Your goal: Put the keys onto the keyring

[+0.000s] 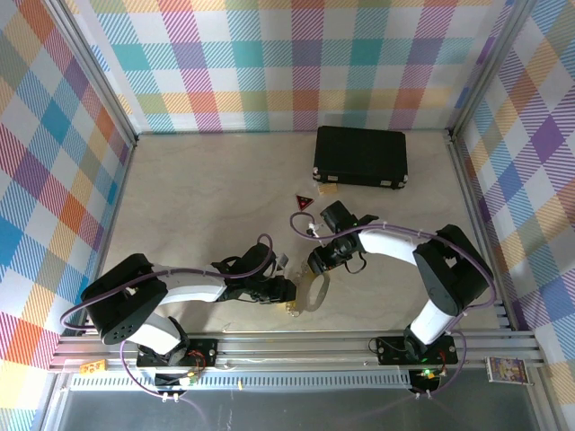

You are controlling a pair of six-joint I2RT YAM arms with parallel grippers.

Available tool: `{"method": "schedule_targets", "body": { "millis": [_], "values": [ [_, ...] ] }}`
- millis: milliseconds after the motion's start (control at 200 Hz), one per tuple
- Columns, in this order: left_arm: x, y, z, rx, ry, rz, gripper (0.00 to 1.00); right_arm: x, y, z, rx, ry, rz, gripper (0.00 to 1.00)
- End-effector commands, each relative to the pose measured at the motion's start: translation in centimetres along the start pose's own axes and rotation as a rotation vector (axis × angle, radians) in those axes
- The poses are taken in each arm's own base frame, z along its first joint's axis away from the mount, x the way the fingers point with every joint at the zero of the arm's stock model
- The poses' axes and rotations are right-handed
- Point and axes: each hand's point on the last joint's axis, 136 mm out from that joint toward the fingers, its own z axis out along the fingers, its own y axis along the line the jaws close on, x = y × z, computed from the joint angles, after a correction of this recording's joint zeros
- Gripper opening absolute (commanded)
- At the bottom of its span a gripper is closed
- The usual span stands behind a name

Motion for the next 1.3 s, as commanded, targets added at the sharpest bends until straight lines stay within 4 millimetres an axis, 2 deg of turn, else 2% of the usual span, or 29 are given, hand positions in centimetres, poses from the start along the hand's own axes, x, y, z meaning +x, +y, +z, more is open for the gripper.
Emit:
{"method": "schedule_targets", "body": {
  "millis": [0,105,325,580,855,1295],
  "values": [
    [0.1,0.4,-0.2,0.005,-0.006,-0.019,0.28,-1.3,0.4,-1.6,0.067,-0.026,-0.072,0.39],
    [0.1,0.4,-0.3,0.009,-0.01,-0.018,0.28,-1.3,0.6,-1.9,0.114,-0.002,-0.129,0.39],
    [0.1,0.2,-1.1,0.005,-0.023,0.009,0.28,-0.7,0.3,-1.0,0.173,0.077,-0.198,0.38],
    [-0.6,-0.4,-4.6,-0.033,-0.115,0.089,0.34,0.0,-0.1,-0.6,0.213,0.111,-0.224,0.36],
    [-1.3,-1.1,-7.5,-0.012,-0.19,0.11,0.35,0.6,-0.4,0.1,0.259,0.149,-0.269,0.33],
    [-1.8,-1.8,-8.5,0.018,-0.217,0.105,0.35,0.6,-0.7,0.7,0.308,0.162,-0.335,0.31]
  ]
}}
